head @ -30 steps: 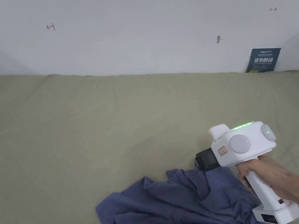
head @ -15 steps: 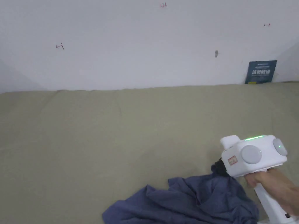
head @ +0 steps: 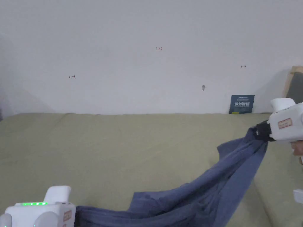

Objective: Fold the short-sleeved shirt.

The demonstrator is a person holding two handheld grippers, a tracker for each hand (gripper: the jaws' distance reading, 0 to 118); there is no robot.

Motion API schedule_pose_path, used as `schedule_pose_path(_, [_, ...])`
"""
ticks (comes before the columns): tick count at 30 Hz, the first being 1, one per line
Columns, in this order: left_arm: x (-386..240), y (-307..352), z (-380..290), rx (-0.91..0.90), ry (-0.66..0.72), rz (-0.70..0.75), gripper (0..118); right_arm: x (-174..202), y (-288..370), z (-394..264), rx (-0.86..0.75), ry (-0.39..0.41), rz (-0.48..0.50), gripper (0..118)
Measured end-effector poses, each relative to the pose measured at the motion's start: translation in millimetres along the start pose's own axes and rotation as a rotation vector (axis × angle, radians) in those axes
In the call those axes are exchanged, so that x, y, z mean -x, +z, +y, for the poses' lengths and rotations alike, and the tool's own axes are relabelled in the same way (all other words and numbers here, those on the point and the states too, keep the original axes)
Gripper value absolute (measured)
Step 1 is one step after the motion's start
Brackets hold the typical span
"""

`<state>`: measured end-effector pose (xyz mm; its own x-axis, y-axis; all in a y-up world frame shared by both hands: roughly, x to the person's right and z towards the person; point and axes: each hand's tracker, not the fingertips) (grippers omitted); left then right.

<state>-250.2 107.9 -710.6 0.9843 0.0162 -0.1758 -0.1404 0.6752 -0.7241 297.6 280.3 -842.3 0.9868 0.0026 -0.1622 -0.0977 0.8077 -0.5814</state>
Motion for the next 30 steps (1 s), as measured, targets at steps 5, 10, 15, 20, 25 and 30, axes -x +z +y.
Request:
schedule_pose_path(5, [17,41,40,-0.099,0.024,-0.003,0,-19,69,8,-0.075,-0.023,-0.040,6])
schedule_pose_path(10, [29,70,68,-0.160,0.027,0.006,0,-19,117,18,-0.147,-0.025,-0.081,6])
schedule_pose_path(15, [33,120,106,-0.283,0.029,0.058,0,-27,147,36,-0.204,-0.057,-0.106,6])
schedule_pose_path(20, [55,144,152,-0.346,0.031,0.136,0,-34,169,50,-0.254,-0.112,-0.106,6])
schedule_pose_path(25, [64,173,182,-0.385,0.072,0.154,0,-33,178,60,-0.275,-0.153,-0.081,6])
schedule_pose_path(30, [66,183,210,-0.407,0.079,0.180,0,-23,175,76,-0.289,-0.141,-0.082,6])
